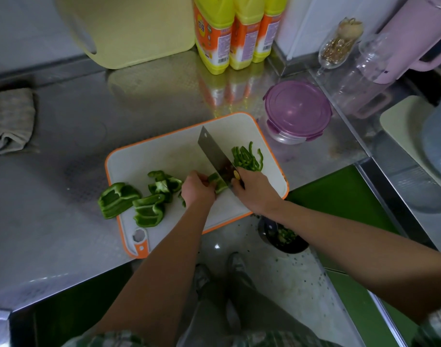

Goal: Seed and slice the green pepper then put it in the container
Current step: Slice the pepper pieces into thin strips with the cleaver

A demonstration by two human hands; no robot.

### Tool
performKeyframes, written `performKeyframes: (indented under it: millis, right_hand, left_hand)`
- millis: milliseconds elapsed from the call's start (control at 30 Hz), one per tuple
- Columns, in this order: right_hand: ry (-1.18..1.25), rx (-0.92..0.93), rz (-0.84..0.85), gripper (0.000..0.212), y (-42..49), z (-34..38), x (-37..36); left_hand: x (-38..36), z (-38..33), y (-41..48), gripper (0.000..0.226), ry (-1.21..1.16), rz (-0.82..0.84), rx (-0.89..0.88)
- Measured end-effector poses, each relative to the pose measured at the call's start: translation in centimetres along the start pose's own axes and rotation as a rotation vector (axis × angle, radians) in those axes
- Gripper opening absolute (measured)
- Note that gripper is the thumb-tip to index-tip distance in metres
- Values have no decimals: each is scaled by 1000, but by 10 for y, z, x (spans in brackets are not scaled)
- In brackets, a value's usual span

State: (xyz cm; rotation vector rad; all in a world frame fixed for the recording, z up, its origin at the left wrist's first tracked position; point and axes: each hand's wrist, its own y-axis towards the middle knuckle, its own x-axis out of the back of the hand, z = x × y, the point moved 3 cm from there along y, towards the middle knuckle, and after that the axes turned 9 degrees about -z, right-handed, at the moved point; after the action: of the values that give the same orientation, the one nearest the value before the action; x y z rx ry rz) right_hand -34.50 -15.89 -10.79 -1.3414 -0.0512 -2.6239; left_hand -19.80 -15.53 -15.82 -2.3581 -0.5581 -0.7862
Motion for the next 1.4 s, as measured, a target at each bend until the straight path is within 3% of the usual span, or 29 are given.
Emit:
performKeyframes:
  millis: [533,933,1133,1400]
  right_hand:
    - [-42,-98,129,26,-6,-6,-4]
    - [-108,-19,4,18,2,2,-18]
    - [-46,-42,-44,18,10,-1,-2]
    - [-62,26,78,22,-2,-3,6]
  left_hand:
    - [2,-2,-1,17,26,-18,-11]
    - [8,5,-13,11,-65,47,-213]
    - [12,-1,-12,18,-75,17,-114]
    - [9,-4,-7,22,-1,-24,-35]
